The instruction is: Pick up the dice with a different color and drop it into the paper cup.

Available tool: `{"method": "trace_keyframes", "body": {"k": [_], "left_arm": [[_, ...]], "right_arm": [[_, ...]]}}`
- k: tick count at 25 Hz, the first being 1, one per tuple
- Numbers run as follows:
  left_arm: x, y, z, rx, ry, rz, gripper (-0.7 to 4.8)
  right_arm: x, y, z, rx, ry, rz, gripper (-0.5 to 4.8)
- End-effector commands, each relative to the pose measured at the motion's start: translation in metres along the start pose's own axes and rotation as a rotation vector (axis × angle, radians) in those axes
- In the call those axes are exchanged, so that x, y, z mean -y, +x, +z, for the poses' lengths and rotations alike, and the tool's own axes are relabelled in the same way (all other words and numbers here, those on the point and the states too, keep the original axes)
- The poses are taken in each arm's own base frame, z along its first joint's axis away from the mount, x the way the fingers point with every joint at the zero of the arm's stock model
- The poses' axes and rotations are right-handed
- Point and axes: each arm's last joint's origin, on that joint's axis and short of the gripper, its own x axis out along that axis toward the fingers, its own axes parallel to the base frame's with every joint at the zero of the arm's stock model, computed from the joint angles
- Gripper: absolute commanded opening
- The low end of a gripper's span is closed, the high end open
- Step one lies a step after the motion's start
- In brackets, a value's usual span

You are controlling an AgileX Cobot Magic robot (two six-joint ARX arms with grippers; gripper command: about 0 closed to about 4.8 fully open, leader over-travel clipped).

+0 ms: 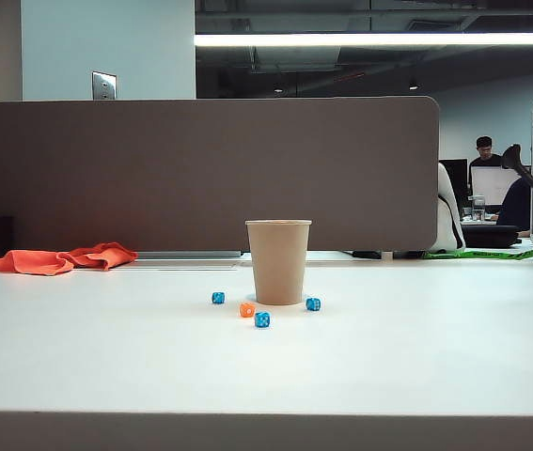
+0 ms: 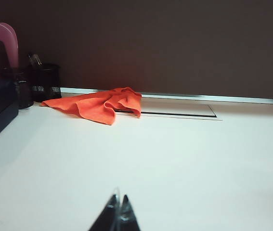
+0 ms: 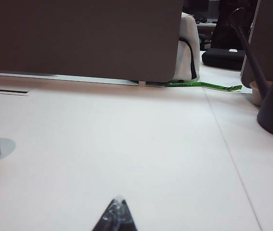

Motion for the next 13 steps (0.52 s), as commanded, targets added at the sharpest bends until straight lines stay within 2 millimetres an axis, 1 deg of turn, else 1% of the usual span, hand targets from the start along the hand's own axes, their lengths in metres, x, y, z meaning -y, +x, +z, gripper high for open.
{"method": "trace_keyframes", "body": {"k": [1,11,12,13], "left_arm": [[0.0,-0.0001,0.0014,0.008,0.005,0.0,-0.05],[-0.0001,-0.0001,0.0013,0.007,0.002,0.0,-0.05],[0.0003,-0.0001,0.0014,0.007,-0.003,-0.01,-0.05],[0.0017,-0.0001,0.0014,0.007,-0.001,-0.059,-0.05]], "right_arm": [[0.0,0.0001,0.0007,0.011,-0.001,0.001,-0.01],[0.0,0.0001,0.0006,0.01,-0.001,0.001,-0.01],[0.0,0.0001,0.0006,0.01,-0.001,0.001,-0.01],[0.0,0.0001,0.0007,0.011,-0.001,0.001,-0.01]]}}
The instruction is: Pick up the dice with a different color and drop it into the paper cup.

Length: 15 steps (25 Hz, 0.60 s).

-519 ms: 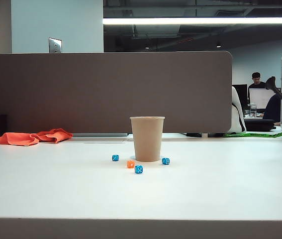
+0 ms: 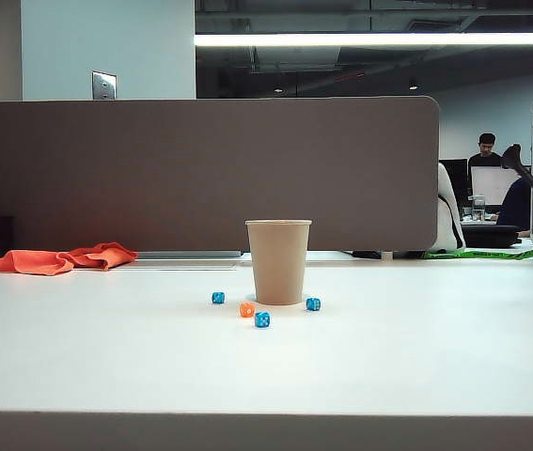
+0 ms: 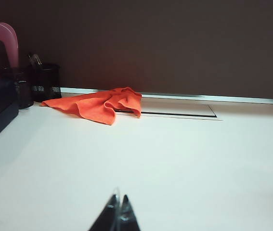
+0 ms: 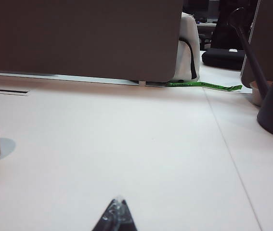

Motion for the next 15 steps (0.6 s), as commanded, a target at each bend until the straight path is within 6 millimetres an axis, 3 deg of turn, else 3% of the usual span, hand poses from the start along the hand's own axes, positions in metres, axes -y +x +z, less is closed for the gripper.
{"method": "trace_keyframes", "body": {"k": [1,7,15], "left_arm": [[0.003,0.0,0.001,0.007,0.004,-0.118,-0.05],[0.011,-0.003,0.008,0.018,0.044,-0.388,-0.05],[0.013,-0.006,0.018,-0.021,0.048,-0.442,-0.05]], "right_arm": [[0.0,0.0,0.001,0.011,-0.001,0.001,-0.01],[-0.001,-0.001,0.01,0.031,0.023,0.025,-0.01],[-0.001,-0.006,0.03,0.026,0.022,0.054,-0.01]]}}
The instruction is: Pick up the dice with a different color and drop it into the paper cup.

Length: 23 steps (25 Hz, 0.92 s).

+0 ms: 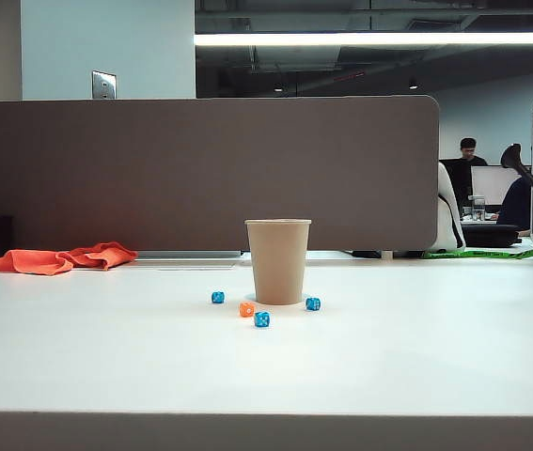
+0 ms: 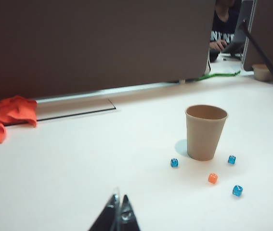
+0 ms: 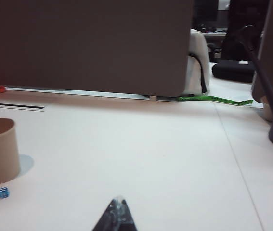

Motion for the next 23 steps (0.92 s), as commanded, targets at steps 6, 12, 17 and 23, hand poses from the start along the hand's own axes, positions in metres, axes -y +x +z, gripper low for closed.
{"method": "trace_keyframes", "body": {"k": [6,12,17,23], "left_arm": [[0.004,0.0,0.0,-0.055,-0.039,-0.075,-0.05],[0.013,0.011,0.005,-0.122,-0.024,-0.158,-0.05],[0.017,0.023,0.014,-0.14,0.009,-0.194,-0.05],[0.015,0.035,0.013,-0.186,0.091,-0.23,-0.05]], "right_arm": [[-0.002,0.0,0.017,-0.117,-0.036,0.065,-0.02],[-0.012,0.023,0.044,-0.25,-0.064,0.189,-0.01],[-0.028,0.05,0.059,-0.341,-0.087,0.241,-0.01],[-0.045,0.07,0.063,-0.384,-0.116,0.286,-0.01]]}}
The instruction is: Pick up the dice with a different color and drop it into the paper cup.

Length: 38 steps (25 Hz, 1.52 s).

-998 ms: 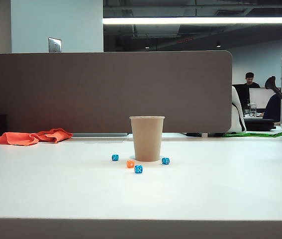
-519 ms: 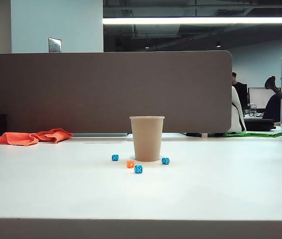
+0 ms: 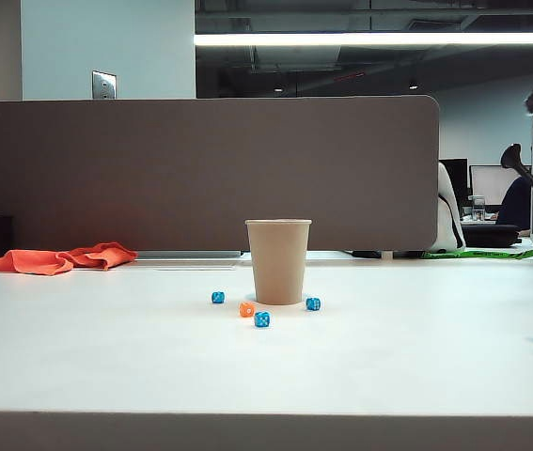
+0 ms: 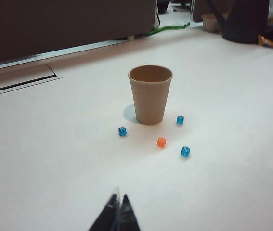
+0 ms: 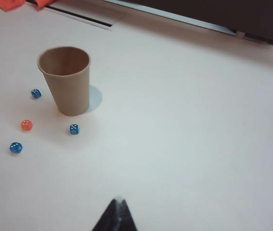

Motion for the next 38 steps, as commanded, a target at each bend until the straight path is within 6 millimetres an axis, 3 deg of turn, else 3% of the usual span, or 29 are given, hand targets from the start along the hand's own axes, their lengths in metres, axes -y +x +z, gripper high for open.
{"method": "trace_keyframes", "body": {"k": [1,7,12,19,26,38], "left_arm": [[-0.003,0.007,0.003,-0.032,0.076,-0.017,-0.05],[-0.012,0.026,0.014,-0.081,0.094,-0.033,-0.05],[-0.021,0.054,0.026,-0.068,0.096,-0.091,-0.05],[-0.017,0.096,0.023,-0.161,0.112,-0.202,-0.05],[-0.02,0.117,0.017,-0.13,0.109,-0.254,-0.05],[-0.02,0.125,0.011,-0.085,0.193,-0.333,-0.03]], "right_arm": [[-0.006,0.009,0.008,0.008,-0.02,0.016,-0.01],[-0.019,0.028,0.007,-0.013,-0.049,0.058,-0.01],[-0.022,0.04,0.014,0.046,-0.05,0.039,-0.01],[-0.022,0.051,0.015,0.076,-0.048,0.018,-0.01],[-0.022,0.053,0.019,0.116,-0.045,0.017,-0.01],[-0.029,0.061,0.008,0.028,-0.048,0.225,-0.01]]}}
